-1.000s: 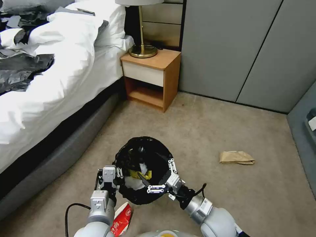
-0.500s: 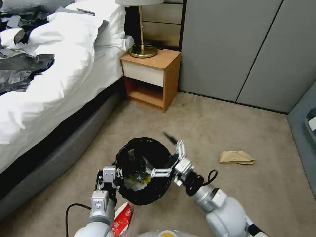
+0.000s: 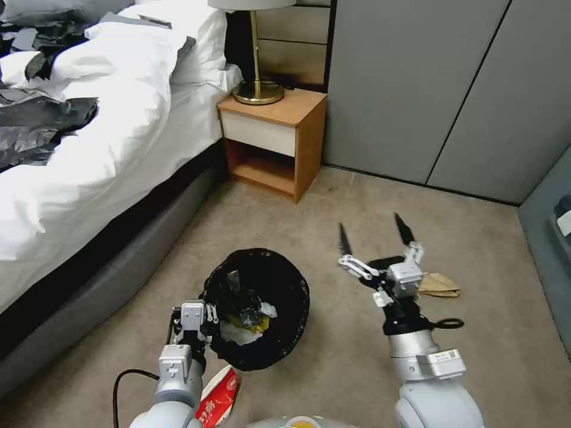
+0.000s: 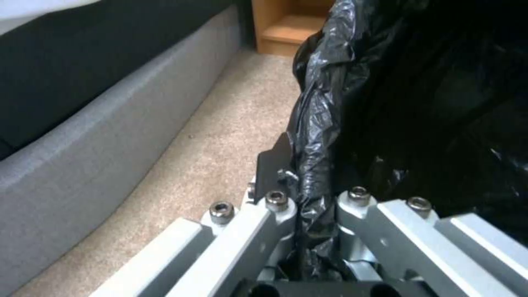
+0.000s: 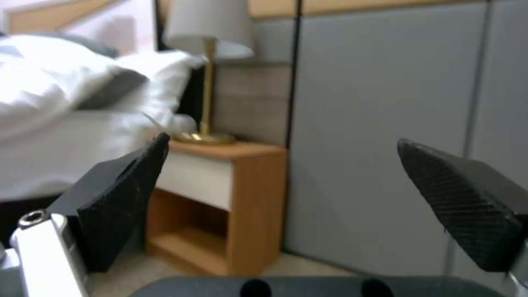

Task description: Pick up the trash bin, then pick up the garbage from the floor and place it into the trash bin.

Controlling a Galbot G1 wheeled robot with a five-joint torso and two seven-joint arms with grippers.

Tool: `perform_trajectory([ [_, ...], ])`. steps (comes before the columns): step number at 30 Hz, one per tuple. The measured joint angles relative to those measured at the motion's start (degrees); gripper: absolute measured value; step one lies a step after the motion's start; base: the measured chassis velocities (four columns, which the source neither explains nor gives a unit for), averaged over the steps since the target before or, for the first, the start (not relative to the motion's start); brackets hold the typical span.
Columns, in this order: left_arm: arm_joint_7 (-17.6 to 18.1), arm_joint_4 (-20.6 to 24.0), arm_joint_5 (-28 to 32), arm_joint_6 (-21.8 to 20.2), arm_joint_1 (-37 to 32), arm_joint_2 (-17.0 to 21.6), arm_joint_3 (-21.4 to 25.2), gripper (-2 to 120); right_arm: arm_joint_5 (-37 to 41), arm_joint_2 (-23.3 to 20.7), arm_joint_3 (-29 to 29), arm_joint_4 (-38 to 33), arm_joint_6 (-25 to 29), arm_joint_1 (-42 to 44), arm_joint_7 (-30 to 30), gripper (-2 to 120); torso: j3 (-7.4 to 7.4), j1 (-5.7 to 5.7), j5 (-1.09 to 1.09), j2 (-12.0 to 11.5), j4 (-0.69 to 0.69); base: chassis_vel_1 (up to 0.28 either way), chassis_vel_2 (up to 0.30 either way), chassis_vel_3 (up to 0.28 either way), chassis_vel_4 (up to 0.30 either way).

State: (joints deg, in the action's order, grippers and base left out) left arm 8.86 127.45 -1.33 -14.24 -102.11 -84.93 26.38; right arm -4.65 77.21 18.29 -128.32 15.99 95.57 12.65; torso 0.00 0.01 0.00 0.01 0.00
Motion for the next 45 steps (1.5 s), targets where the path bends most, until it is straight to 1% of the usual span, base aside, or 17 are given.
perform_trajectory([
  [8, 0.0, 0.1, 0.2, 0.0, 0.1, 0.0, 0.2, 1, -0.2, 0.6, 1.1, 1.6, 2.2, 3.1, 0.5, 100, 0.00, 0.00, 0.00, 0.0, 0.00, 0.000, 0.000, 0.000, 0.000],
  [12, 0.0, 0.2, 0.2, 0.0, 0.1, -0.2, 0.3, 1, -0.5, 0.9, 1.1, 3.5, 4.3, 4.4, 0.6, 100, 0.00, 0.00, 0.00, 0.0, 0.01, 0.000, 0.000, 0.000, 0.000],
  [13, 0.0, 0.4, 0.2, 0.0, 0.0, -0.4, 0.4, 1, -1.3, 1.1, 1.0, 5.2, 5.6, 4.7, 0.8, 100, 0.00, -0.01, 0.00, 0.0, 0.00, 0.000, 0.000, 0.000, 0.000],
  [15, 0.0, 0.6, 0.1, 0.0, -0.1, -0.4, 0.5, 1, -1.3, 1.1, 0.9, 6.6, 6.5, 4.8, 1.0, 100, 0.00, -0.01, 0.00, 0.0, 0.00, 0.000, 0.000, 0.000, 0.000],
  [22, 0.0, 0.6, -0.5, 0.1, -0.1, -0.6, 0.5, 1, 0.1, 1.0, 1.3, 7.3, 7.0, 3.0, -0.6, 100, 0.00, 0.00, 0.00, 0.0, 0.00, 0.000, 0.000, 0.000, 0.000],
  [32, 0.0, 0.6, -0.5, 0.3, -0.1, -0.8, 0.5, 1, 1.0, 1.3, 1.5, 7.7, 8.1, 2.1, -0.6, 100, 0.00, 0.00, 0.00, 0.0, 0.00, 0.000, 0.000, 0.000, 0.000],
  [45, 0.0, 0.6, -0.5, 0.5, -0.2, -0.8, 0.5, 1, 1.2, 1.2, 2.1, 7.7, 8.4, 1.9, -1.1, 100, 0.00, 0.00, 0.00, 0.0, 0.01, -0.088, -0.087, -0.077, -0.084],
])
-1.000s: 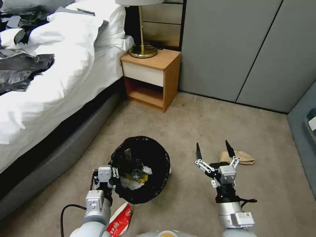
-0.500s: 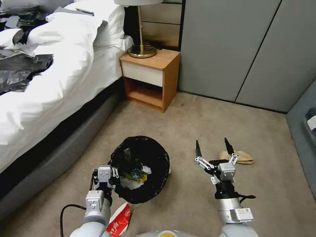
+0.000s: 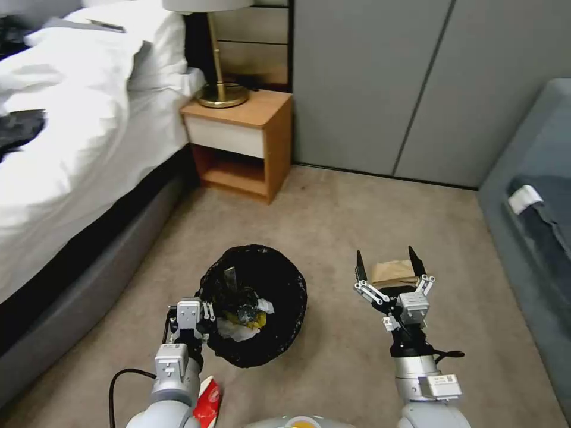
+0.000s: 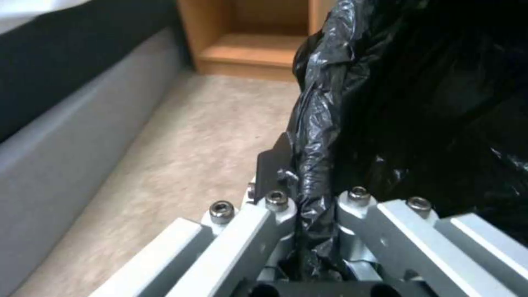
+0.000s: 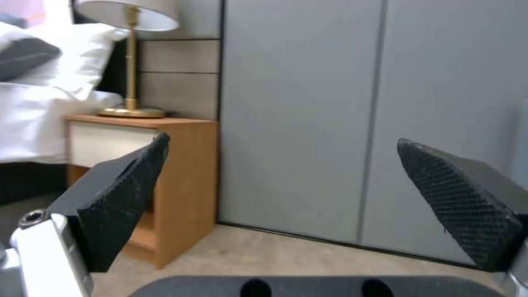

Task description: Pick up the trash bin, then pick up the garbage from the floor and place it into the trash bin.

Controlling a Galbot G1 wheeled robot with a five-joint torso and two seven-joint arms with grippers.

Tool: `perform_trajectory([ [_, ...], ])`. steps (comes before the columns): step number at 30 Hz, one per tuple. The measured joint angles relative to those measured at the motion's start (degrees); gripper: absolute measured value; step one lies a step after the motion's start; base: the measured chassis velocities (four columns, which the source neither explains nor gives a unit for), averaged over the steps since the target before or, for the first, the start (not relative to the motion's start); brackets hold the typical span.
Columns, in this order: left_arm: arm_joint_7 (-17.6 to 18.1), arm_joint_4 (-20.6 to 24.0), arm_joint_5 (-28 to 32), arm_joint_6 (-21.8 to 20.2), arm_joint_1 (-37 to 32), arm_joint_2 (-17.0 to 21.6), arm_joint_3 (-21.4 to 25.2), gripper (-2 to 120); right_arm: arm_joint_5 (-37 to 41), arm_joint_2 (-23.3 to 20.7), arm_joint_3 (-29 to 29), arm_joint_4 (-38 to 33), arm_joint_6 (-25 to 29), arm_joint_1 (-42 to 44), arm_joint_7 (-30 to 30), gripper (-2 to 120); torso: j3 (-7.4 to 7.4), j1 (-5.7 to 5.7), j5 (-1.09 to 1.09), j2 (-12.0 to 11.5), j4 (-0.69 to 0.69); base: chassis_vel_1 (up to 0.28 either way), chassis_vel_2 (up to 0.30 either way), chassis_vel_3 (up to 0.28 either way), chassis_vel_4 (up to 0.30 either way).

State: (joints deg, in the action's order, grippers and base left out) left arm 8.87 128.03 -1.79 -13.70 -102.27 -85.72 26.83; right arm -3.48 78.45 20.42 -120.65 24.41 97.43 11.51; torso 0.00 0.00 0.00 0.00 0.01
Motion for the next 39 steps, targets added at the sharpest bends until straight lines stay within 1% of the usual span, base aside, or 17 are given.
perform_trajectory([
  [9, -0.1, 0.0, 0.2, 0.6, 0.0, -0.2, -0.1, 1, 0.0, -0.1, 0.4, 0.0, 0.1, -0.2, -0.1, 100, 0.00, 0.00, 0.00, 0.0, 0.01, -0.101, -0.092, -0.087, -0.104],
  [14, -0.1, 0.0, 0.5, 1.0, 0.1, -0.2, -0.1, 1, 0.1, -0.2, 0.6, -0.1, 0.1, -0.2, -0.2, 100, 0.00, 0.00, 0.00, 0.0, -0.03, 0.000, 0.000, 0.000, 0.000],
  [34, -0.3, 0.0, 1.1, 1.6, 0.1, -0.1, 0.0, 1, 0.7, 0.0, 1.1, -0.2, 0.3, -0.1, -1.1, 100, 0.00, -0.01, 0.00, 0.0, -0.01, 0.000, 0.000, 0.000, 0.000],
  [39, -0.3, 0.0, 1.1, 1.6, 0.1, -0.1, 0.0, 1, 0.7, 0.0, 1.2, -0.2, 0.5, -0.1, -1.3, 100, 0.01, 0.00, 0.00, 0.0, 0.00, -0.063, 0.065, 0.071, -0.064],
])
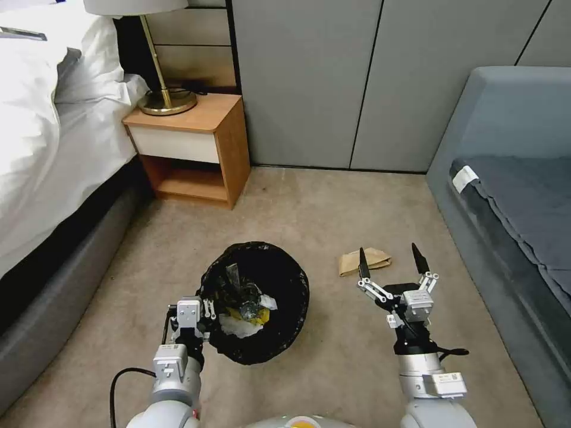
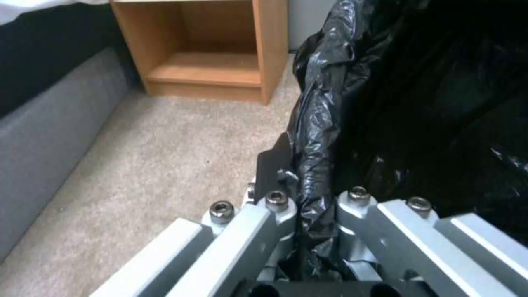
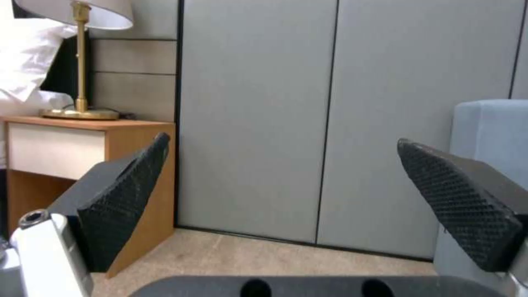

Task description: Pick up the trash bin, then pick up the garbage from the floor and place it into the trash bin.

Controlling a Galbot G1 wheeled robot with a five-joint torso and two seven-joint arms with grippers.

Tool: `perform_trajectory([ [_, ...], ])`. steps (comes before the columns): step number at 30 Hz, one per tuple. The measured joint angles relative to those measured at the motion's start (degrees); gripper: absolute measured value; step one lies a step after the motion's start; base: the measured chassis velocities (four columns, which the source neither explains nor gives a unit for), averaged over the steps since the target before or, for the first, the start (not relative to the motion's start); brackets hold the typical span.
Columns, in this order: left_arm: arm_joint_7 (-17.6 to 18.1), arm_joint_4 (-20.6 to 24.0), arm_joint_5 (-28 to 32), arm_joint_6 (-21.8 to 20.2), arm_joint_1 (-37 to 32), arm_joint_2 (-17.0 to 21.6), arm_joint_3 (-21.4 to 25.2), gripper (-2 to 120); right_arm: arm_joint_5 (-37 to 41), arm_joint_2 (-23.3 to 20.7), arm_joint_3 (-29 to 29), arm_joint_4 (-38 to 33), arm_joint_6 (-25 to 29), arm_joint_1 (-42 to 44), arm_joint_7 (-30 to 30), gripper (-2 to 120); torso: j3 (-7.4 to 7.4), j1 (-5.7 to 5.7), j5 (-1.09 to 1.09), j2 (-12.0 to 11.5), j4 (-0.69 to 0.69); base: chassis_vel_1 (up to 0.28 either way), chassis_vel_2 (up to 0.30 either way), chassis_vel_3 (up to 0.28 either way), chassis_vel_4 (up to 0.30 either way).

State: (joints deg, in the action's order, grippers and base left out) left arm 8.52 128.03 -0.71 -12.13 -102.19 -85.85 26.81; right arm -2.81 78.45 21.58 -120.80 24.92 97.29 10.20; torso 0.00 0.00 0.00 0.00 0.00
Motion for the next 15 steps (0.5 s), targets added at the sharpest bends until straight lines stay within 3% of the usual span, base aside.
perform_trajectory([
  [15, 0.0, 0.2, -0.1, 0.0, 0.0, 0.0, 0.1, 1, 0.2, 0.0, 0.2, 0.2, 0.7, -0.1, -0.6, 100, -0.01, 0.00, 0.01, 0.0, -0.02, -0.197, 0.203, 0.199, -0.194],
])
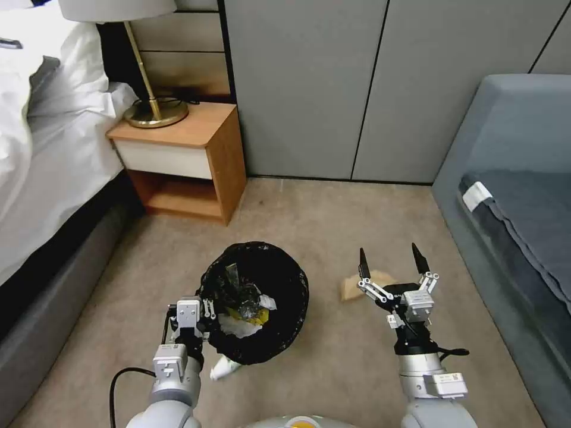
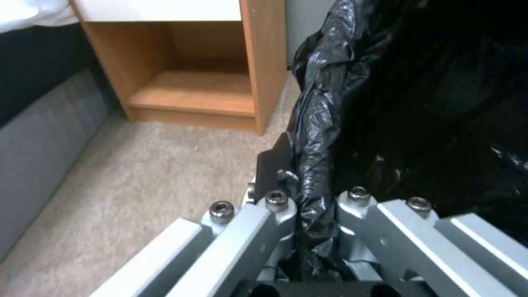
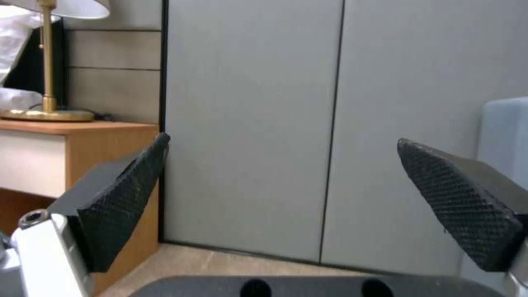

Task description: Pick up the trash bin, then pick up the garbage from the floor and place it into the trash bin.

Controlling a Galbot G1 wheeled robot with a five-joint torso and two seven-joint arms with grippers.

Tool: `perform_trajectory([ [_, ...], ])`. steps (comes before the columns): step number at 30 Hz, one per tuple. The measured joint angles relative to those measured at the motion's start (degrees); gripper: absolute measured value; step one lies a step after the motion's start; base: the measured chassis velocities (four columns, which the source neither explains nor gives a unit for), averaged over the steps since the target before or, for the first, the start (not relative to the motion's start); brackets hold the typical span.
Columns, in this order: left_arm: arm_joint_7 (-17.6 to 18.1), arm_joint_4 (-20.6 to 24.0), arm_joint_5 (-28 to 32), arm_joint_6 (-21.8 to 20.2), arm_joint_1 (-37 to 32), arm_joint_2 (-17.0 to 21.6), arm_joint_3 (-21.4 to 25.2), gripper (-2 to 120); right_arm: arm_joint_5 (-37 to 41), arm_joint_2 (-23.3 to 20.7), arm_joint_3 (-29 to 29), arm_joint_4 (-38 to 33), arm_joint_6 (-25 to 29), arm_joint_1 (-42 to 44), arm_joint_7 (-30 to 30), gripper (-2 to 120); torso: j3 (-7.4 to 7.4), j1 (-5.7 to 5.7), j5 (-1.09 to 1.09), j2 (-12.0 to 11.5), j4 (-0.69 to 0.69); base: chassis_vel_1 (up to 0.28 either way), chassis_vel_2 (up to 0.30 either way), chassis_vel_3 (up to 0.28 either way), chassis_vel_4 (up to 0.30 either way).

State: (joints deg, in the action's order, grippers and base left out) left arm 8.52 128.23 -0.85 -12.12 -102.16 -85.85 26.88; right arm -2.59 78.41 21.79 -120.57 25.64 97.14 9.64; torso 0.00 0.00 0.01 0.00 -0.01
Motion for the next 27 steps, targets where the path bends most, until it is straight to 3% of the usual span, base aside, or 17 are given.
perform_trajectory([
  [6, 0.0, 0.0, -0.1, 0.0, 0.0, 0.0, 0.0, 1, -0.2, 0.0, 0.3, 0.4, 1.4, -0.4, -0.7, 100, -0.01, 0.01, -0.01, 0.0, 0.02, -0.147, 0.157, 0.142, -0.157],
  [18, 0.0, 0.0, -0.1, 0.0, 0.0, 0.0, 0.0, 1, -1.1, -0.1, 1.1, 0.6, 1.9, -1.4, -1.1, 100, 0.00, 0.00, -0.01, 0.0, 0.01, 0.013, -0.013, -0.011, 0.010],
  [24, 0.0, 0.0, -0.1, 0.0, 0.1, 0.0, -0.1, 1, -1.6, -0.6, 1.6, 0.6, -0.1, -2.0, -0.2, 100, 0.00, 0.00, -0.01, 0.0, 0.01, 0.000, 0.000, 0.000, 0.000],
  [27, 0.0, 0.0, -0.1, 0.0, 0.2, 0.0, 0.0, 1, 0.0, -0.9, 2.0, -0.7, -6.3, -2.6, 1.8, 100, 0.00, 0.00, 0.00, 0.0, 0.01, 0.000, 0.000, 0.000, 0.000],
])
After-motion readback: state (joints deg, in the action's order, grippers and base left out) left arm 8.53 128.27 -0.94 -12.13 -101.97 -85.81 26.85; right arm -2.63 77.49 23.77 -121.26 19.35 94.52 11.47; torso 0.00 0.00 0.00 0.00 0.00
